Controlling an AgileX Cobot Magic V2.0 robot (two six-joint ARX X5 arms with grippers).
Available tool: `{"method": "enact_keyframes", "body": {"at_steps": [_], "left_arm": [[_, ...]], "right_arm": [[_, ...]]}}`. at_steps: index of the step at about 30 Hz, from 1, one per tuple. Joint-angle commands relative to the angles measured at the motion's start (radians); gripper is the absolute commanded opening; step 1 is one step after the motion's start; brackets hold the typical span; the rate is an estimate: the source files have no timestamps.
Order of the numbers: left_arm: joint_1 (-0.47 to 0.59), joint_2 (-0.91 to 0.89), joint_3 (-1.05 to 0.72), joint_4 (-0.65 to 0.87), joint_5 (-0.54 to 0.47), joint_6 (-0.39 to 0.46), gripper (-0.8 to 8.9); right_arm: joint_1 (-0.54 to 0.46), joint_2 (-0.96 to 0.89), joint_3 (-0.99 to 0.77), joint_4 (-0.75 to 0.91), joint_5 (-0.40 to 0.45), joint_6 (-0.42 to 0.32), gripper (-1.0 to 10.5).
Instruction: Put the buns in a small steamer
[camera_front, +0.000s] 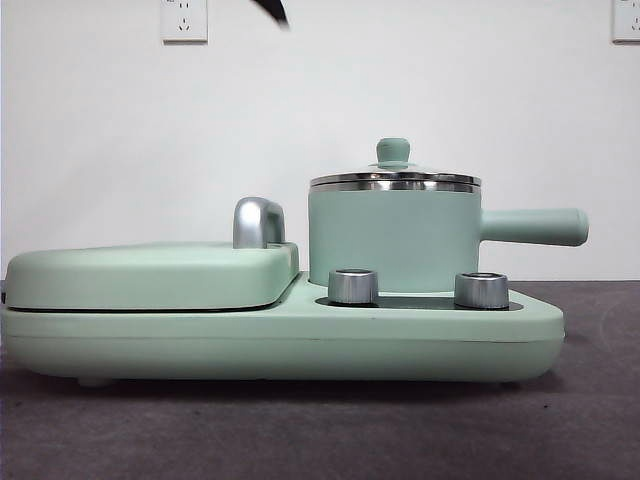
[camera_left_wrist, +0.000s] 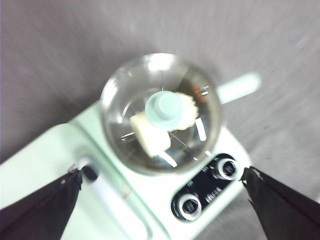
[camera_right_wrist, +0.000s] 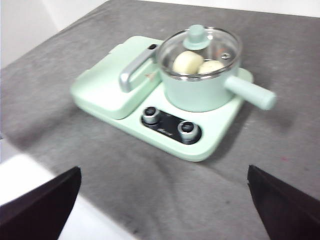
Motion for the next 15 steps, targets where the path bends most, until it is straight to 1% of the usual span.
{"method": "enact_keyframes", "body": {"at_steps": [1, 4, 7, 13, 15], "left_arm": [[-0.005, -0.111, -0.106, -0.034, 0.005, -0.011, 5.28], [-0.005, -0.344, -0.377, -0.033, 0.005, 0.014, 5.28], [-0.005, -0.516, -0.587, 0.003, 0.005, 0.024, 5.28], [-0.005, -0.882, -1.011, 0.182, 0.005, -0.022, 5.28], [-0.005, -0.997, -1.125, 0.245, 0.005, -0.042, 5.28]], "right_arm": [[0.005, 0.0, 0.008, 0.009, -0.037, 0.01, 5.8], [0.005, 0.0, 0.008, 0.033, -0.067, 0.01, 5.8], [0.005, 0.0, 0.008, 0.052, -0.081, 0.005, 5.8], [0.005, 0.0, 0.008, 0.061, -0.081, 0.001, 5.8], [0.005, 0.0, 0.008, 0.061, -0.081, 0.001, 5.8]]}}
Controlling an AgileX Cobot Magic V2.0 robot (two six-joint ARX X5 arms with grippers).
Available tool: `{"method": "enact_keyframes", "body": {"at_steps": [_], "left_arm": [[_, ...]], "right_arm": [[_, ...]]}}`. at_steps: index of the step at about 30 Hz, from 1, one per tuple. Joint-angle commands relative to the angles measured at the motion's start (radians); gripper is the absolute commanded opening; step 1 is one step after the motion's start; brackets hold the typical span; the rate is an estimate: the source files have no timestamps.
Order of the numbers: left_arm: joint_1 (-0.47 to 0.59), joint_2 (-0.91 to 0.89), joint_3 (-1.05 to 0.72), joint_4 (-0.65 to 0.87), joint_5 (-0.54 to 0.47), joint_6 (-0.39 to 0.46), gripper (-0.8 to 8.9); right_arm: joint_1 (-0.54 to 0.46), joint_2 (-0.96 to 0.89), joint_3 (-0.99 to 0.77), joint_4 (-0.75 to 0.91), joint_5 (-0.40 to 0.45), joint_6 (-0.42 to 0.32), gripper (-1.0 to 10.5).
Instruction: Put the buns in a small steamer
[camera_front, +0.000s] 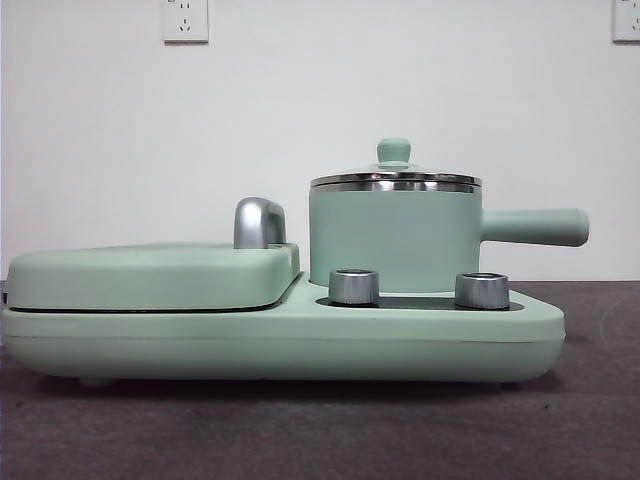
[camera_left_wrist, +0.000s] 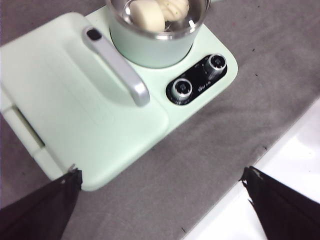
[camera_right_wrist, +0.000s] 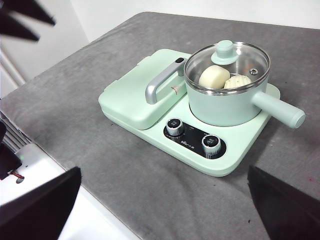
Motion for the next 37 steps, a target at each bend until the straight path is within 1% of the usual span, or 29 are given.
{"method": "enact_keyframes", "body": {"at_steps": [1, 5, 8, 9, 10, 11, 12, 13, 14, 15, 16, 30, 34, 37], "left_arm": [[-0.006, -0.152, -0.154, 0.089, 0.005, -0.041, 5.28], [-0.006, -0.34, -0.319, 0.167, 0.005, -0.073, 5.28], [-0.006, -0.441, -0.394, 0.186, 0.004, -0.093, 5.19], [-0.006, -0.466, -0.409, 0.187, -0.002, -0.103, 4.63], [-0.006, -0.487, -0.418, 0.187, -0.007, -0.107, 3.38], [-0.006, -0.5, -0.423, 0.185, -0.007, -0.106, 1.87], [-0.006, -0.512, -0.423, 0.183, -0.007, -0.106, -0.19], [-0.006, -0.52, -0.423, 0.186, -0.007, -0.106, 0.36], [-0.006, -0.526, -0.423, 0.188, -0.007, -0.106, 0.19], [-0.006, -0.529, -0.423, 0.191, -0.007, -0.106, 0.16], [-0.006, -0.53, -0.423, 0.194, -0.007, -0.106, 0.21], [-0.005, -0.535, -0.425, 0.21, -0.007, -0.106, 0.28], [0.024, -0.56, -0.483, 0.256, -0.006, -0.105, 0.28], [0.091, -0.597, -0.575, 0.343, -0.006, -0.105, 0.28]], "right_arm": [[0.005, 0.0, 0.008, 0.01, -0.002, 0.002, 5.8], [0.005, 0.0, 0.008, 0.009, -0.002, 0.002, 5.8], [0.005, 0.0, 0.008, 0.007, -0.002, 0.002, 5.8], [0.005, 0.0, 0.008, 0.007, -0.002, 0.002, 5.7], [0.005, 0.0, 0.008, 0.007, -0.002, 0.002, 5.3], [0.005, 0.0, 0.008, 0.007, -0.002, 0.002, 4.5], [0.005, 0.0, 0.008, 0.007, -0.002, 0.001, 2.8], [0.005, 0.0, 0.008, 0.006, -0.002, -0.01, 0.7], [0.005, 0.0, 0.008, 0.006, -0.004, -0.033, -0.1], [0.005, 0.0, 0.008, 0.006, -0.004, -0.042, 0.2], [0.005, 0.0, 0.008, 0.006, 0.0, -0.053, 0.2], [0.005, -0.001, 0.009, 0.008, -0.002, -0.047, 0.2], [0.005, -0.001, 0.009, 0.008, -0.001, -0.047, 0.2], [0.005, -0.001, 0.009, 0.008, -0.001, -0.047, 0.2]]}}
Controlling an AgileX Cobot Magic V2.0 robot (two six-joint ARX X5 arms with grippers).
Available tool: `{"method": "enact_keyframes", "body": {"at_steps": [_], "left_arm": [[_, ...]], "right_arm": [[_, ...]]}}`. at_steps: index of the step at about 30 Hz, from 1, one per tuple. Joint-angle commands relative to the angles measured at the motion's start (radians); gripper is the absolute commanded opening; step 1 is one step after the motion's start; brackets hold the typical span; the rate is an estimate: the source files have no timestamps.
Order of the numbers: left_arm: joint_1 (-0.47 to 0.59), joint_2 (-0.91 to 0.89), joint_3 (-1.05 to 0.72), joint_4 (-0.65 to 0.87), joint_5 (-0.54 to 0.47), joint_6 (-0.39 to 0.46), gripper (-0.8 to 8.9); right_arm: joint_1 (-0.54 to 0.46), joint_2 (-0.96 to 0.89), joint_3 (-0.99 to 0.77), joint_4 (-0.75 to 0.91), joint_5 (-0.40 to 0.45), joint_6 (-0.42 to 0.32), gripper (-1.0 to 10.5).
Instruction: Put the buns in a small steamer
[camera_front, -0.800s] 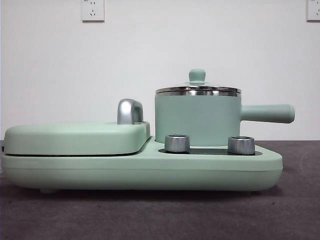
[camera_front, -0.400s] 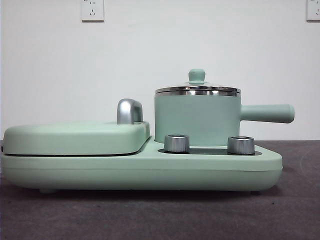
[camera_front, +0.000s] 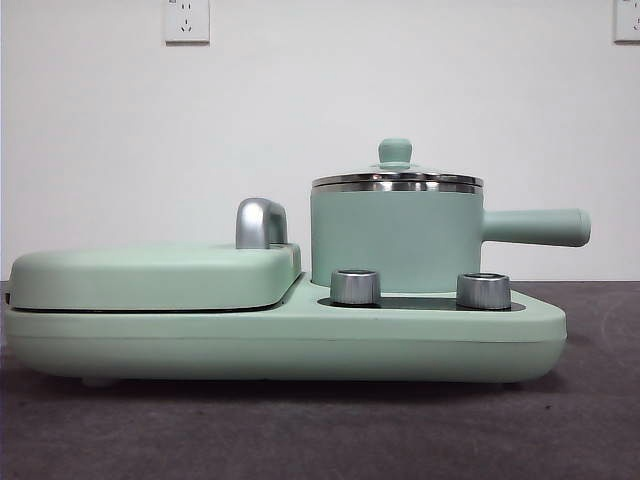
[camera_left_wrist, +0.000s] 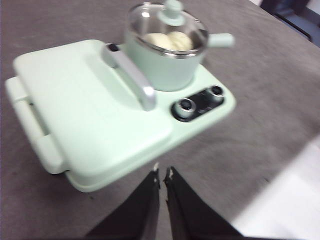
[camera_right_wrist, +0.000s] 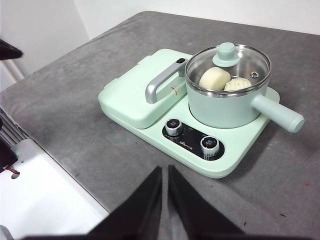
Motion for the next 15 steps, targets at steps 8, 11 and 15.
{"method": "enact_keyframes", "body": {"at_steps": [8, 11, 15], "left_arm": [[0.32, -0.225, -0.407, 0.412, -0.006, 0.037, 0.27], [0.42, -0.296, -0.551, 0.563, -0.006, 0.043, 0.27], [0.501, -0.379, -0.713, 0.672, -0.006, 0.043, 0.27]], "right_arm": [[0.005, -0.001, 0.009, 0.008, -0.001, -0.008, 0.2], [0.005, -0.001, 0.009, 0.008, -0.001, -0.008, 0.2], [0.005, -0.001, 0.009, 0.008, 0.0, -0.008, 0.2]]}}
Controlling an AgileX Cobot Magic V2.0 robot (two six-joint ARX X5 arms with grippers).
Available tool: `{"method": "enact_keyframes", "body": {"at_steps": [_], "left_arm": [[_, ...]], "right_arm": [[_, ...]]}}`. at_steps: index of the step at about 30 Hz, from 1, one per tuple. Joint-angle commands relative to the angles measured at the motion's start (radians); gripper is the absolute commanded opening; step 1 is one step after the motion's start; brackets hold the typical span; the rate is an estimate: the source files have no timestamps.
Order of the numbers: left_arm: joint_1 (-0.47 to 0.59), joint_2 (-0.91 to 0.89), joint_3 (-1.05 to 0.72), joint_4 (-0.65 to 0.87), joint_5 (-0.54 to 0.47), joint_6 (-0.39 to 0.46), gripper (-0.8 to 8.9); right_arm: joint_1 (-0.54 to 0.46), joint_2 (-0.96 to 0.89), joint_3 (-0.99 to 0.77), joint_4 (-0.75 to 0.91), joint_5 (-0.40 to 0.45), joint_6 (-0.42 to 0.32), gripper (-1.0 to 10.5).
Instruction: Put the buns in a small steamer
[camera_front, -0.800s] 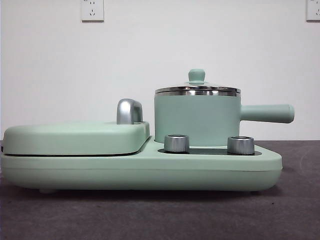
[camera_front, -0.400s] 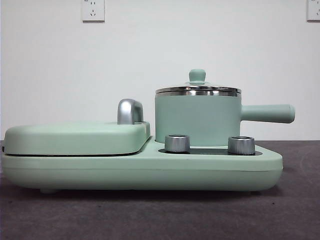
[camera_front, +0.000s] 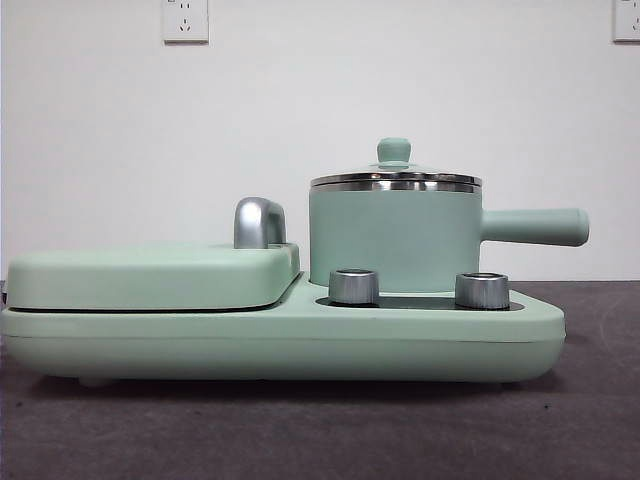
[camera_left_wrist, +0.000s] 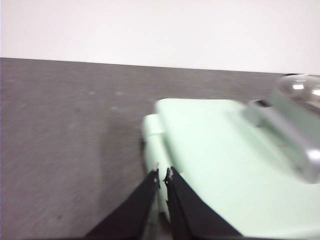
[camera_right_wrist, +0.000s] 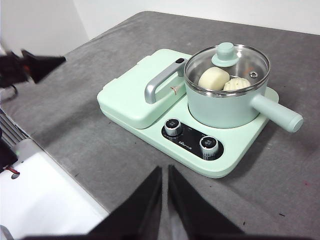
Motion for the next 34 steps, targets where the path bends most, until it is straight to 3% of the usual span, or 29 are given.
{"method": "enact_keyframes", "body": {"at_steps": [1, 12, 34], "left_arm": [[0.032, -0.036, -0.076, 0.041, -0.003, 0.014, 0.27], [0.126, -0.073, -0.19, 0.065, -0.054, 0.014, 0.27], [0.127, -0.073, -0.217, 0.11, -0.09, 0.029, 0.27]], "right_arm": [[0.005, -0.001, 0.009, 0.008, -0.001, -0.008, 0.2], [0.005, -0.001, 0.009, 0.008, -0.001, -0.008, 0.2], [0.005, -0.001, 0.009, 0.008, -0.001, -0.008, 0.2]]}}
